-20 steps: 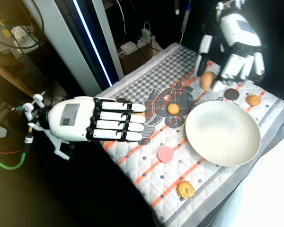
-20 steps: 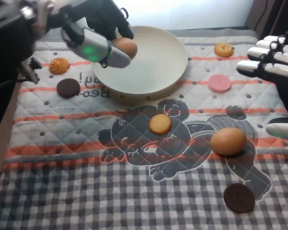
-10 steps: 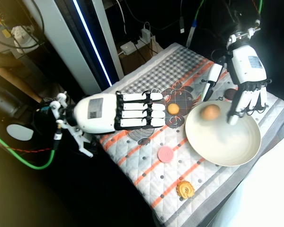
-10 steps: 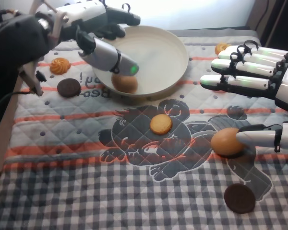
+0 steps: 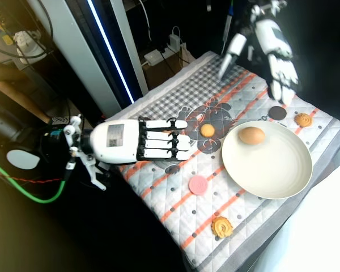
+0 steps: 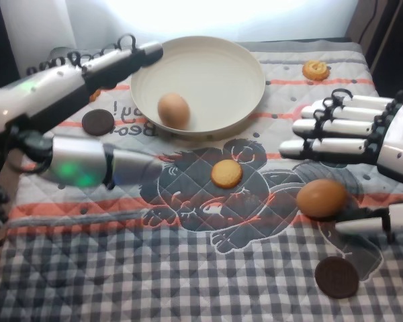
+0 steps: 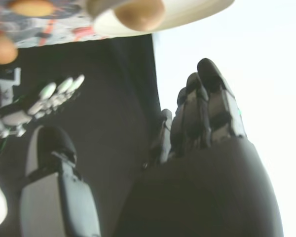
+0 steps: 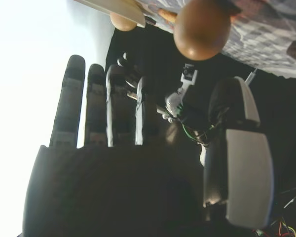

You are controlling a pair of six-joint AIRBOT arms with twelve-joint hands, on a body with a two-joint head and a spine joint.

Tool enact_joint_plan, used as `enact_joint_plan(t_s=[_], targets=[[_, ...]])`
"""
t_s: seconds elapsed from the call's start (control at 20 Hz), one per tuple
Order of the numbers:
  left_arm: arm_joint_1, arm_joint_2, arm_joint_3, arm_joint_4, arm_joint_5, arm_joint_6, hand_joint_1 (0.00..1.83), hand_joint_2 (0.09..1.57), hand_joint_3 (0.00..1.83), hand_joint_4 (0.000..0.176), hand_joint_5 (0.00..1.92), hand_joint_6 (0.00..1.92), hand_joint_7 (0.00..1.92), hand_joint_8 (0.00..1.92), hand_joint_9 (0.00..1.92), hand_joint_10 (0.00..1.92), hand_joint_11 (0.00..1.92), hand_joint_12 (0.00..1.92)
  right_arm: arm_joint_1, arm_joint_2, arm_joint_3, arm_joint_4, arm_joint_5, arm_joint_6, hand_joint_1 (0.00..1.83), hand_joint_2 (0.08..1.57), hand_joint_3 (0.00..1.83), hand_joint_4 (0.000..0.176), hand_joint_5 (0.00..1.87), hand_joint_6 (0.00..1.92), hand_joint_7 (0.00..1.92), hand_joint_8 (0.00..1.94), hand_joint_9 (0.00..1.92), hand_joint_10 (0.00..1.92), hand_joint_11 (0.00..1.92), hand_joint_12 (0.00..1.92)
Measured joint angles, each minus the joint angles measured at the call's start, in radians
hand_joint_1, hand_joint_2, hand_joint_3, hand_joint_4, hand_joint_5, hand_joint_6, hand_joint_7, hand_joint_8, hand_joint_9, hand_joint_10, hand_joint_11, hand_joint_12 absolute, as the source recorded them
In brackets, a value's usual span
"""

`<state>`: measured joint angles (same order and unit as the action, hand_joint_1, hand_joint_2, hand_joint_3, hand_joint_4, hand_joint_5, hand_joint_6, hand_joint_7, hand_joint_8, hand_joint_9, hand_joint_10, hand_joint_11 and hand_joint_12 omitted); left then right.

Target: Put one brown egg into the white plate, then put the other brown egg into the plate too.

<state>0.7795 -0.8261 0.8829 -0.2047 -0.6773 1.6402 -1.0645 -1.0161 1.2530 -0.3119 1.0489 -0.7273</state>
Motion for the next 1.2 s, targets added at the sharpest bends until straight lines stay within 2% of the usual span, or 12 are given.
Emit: enact_joint_plan(t_s=[0.1, 0.15, 0.25, 0.5, 0.6, 0.65, 0.7, 0.75, 0.8, 1.0, 1.05, 1.2], targets=[[0.049, 0.034, -0.047, 0.004, -0.070, 0.000, 0.59, 0.87, 0.00, 0.176, 0.10, 0.01, 0.17, 0.00, 0.18, 0.00, 0.00, 0.63, 0.000, -0.006, 0.010, -0.003, -0.025, 0.000, 0.71, 1.02, 0.00, 0.119, 0.29, 0.00, 0.32, 0.00, 0.28, 0.01, 0.00, 0.94], [0.063, 0.042, -0.063, 0.000, -0.096, 0.001, 0.57, 0.86, 0.00, 0.176, 0.11, 0.01, 0.15, 0.00, 0.17, 0.00, 0.00, 0.63, 0.000, -0.010, 0.015, 0.005, -0.034, 0.000, 0.74, 1.02, 0.00, 0.090, 0.33, 0.00, 0.39, 0.00, 0.37, 0.01, 0.07, 0.84], [0.091, 0.048, -0.076, -0.017, -0.150, 0.000, 0.56, 0.88, 0.00, 0.176, 0.07, 0.00, 0.14, 0.00, 0.19, 0.00, 0.00, 0.62, 0.003, -0.024, 0.026, 0.015, -0.045, 0.000, 0.79, 1.02, 0.00, 0.069, 0.39, 0.00, 0.50, 0.00, 0.55, 0.01, 0.33, 0.61], [0.140, 0.043, -0.076, -0.105, -0.187, 0.000, 0.64, 0.86, 0.00, 0.176, 0.12, 0.00, 0.16, 0.00, 0.20, 0.00, 0.00, 0.64, 0.026, -0.052, 0.032, 0.011, -0.041, 0.008, 0.95, 0.96, 0.00, 0.068, 0.49, 0.00, 0.66, 0.00, 0.72, 0.00, 0.41, 0.80], [0.140, 0.043, -0.076, -0.111, -0.202, 0.000, 0.63, 0.87, 0.00, 0.176, 0.11, 0.00, 0.19, 0.00, 0.21, 0.00, 0.00, 0.59, 0.026, -0.053, 0.034, 0.011, -0.037, 0.009, 0.98, 0.96, 0.00, 0.039, 0.55, 0.01, 0.71, 0.01, 0.78, 0.02, 0.43, 0.86], [0.140, 0.043, -0.076, -0.116, -0.207, 0.000, 0.63, 0.87, 0.00, 0.176, 0.11, 0.00, 0.19, 0.00, 0.21, 0.00, 0.00, 0.59, 0.026, -0.056, 0.037, 0.012, -0.036, 0.010, 0.98, 0.96, 0.00, 0.039, 0.55, 0.01, 0.71, 0.01, 0.78, 0.02, 0.43, 0.86], [0.140, 0.043, -0.076, -0.117, -0.211, -0.001, 0.63, 0.89, 0.00, 0.176, 0.13, 0.00, 0.19, 0.00, 0.22, 0.00, 0.00, 0.63, 0.026, -0.063, 0.042, 0.017, -0.032, 0.013, 1.07, 0.97, 0.00, 0.000, 0.71, 0.03, 0.91, 0.26, 0.73, 0.96, 0.58, 1.43], [0.140, 0.043, -0.076, -0.117, -0.211, -0.002, 0.64, 0.87, 0.00, 0.176, 0.13, 0.00, 0.20, 0.00, 0.23, 0.00, 0.00, 0.64, 0.026, -0.067, 0.044, 0.017, -0.028, 0.015, 1.08, 1.00, 0.00, 0.000, 0.81, 0.03, 1.01, 0.32, 0.83, 0.98, 0.71, 1.38], [0.141, 0.043, -0.076, -0.117, -0.212, -0.002, 0.63, 0.87, 0.00, 0.176, 0.12, 0.00, 0.19, 0.00, 0.22, 0.00, 0.00, 0.64, 0.027, -0.070, 0.047, 0.016, -0.024, 0.015, 1.23, 1.08, 0.01, 0.000, 0.90, 0.67, 1.08, 0.86, 0.95, 0.88, 0.81, 1.35], [0.147, 0.043, -0.076, -0.128, -0.214, -0.004, 0.64, 0.88, 0.00, 0.176, 0.11, 0.00, 0.20, 0.00, 0.23, 0.00, 0.00, 0.63, 0.033, -0.077, 0.057, 0.023, -0.010, 0.016, 1.26, 1.05, 0.00, 0.000, 1.15, 0.57, 1.12, 0.92, 1.09, 0.78, 0.93, 1.29], [0.148, 0.043, -0.076, -0.134, -0.214, -0.004, 0.64, 0.88, 0.00, 0.176, 0.11, 0.01, 0.19, 0.00, 0.23, 0.00, 0.00, 0.63, 0.041, -0.077, 0.059, 0.014, -0.014, 0.017, 1.38, 1.05, 0.00, 0.000, 1.06, 0.71, 1.17, 0.58, 1.06, 1.11, 0.91, 1.21], [0.158, 0.043, -0.076, -0.142, -0.215, -0.005, 0.64, 0.88, 0.00, 0.176, 0.12, 0.01, 0.18, 0.00, 0.23, 0.00, 0.00, 0.62, 0.097, -0.092, 0.094, -0.015, -0.047, 0.009, 1.27, 1.06, 0.00, 0.000, 1.12, 0.63, 1.13, 0.86, 1.03, 1.10, 0.98, 1.36]])
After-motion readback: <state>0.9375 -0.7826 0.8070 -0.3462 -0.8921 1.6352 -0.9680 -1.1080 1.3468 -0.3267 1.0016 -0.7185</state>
